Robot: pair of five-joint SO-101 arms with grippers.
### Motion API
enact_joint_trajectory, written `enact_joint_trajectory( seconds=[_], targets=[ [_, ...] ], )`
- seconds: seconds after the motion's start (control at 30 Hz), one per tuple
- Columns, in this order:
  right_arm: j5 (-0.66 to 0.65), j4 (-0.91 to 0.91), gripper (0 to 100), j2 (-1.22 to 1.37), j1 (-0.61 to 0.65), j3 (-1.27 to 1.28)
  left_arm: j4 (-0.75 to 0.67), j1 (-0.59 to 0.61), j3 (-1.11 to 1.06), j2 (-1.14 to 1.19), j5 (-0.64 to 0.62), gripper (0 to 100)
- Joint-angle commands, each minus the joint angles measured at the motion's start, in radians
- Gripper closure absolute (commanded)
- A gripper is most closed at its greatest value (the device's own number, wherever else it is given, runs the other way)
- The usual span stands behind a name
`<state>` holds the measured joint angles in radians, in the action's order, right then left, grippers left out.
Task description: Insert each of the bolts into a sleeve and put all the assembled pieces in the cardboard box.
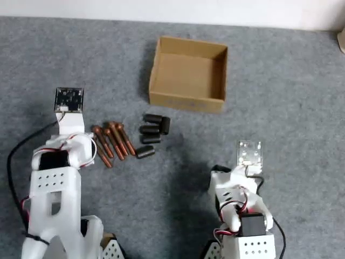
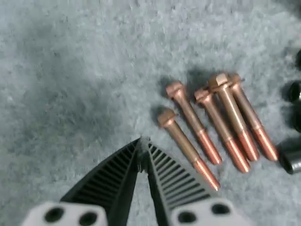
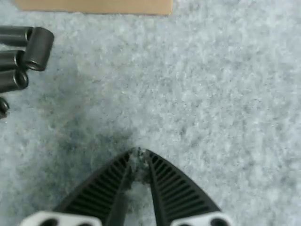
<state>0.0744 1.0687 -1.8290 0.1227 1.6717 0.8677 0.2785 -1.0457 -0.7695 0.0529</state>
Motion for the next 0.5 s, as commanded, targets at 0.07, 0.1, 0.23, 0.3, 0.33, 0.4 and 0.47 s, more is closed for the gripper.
enact_joint_trajectory(
  seconds=[0.07, 0.1, 0.23, 0.3, 0.33, 0.4, 0.47],
  targets=[
    [-0.011, -0.038, 99.3, -0.007, 0.005, 0.148, -0.068, 0.016, -0.047, 0.016, -0.006, 99],
    [-0.012, -0.035, 99.3, -0.007, 0.007, 0.148, -0.064, 0.018, -0.041, 0.016, -0.008, 99],
    [-0.143, 0.001, 99.3, -0.007, -0.031, 0.148, -0.063, 0.021, -0.036, 0.022, -0.011, 99],
    [-0.256, 0.008, 99.3, -0.007, -0.053, 0.148, -0.068, 0.031, -0.036, 0.024, -0.012, 99],
    [-0.311, 0.010, 99.3, -0.007, -0.056, 0.148, -0.068, 0.039, -0.036, 0.024, -0.014, 99],
    [-0.399, 0.012, 99.3, -0.007, -0.056, 0.147, -0.069, 0.062, -0.035, 0.024, -0.052, 99],
    [-0.410, -0.010, 99.4, -0.007, -0.054, 0.117, -0.072, 0.094, -0.035, 0.024, -0.071, 99]
  ],
)
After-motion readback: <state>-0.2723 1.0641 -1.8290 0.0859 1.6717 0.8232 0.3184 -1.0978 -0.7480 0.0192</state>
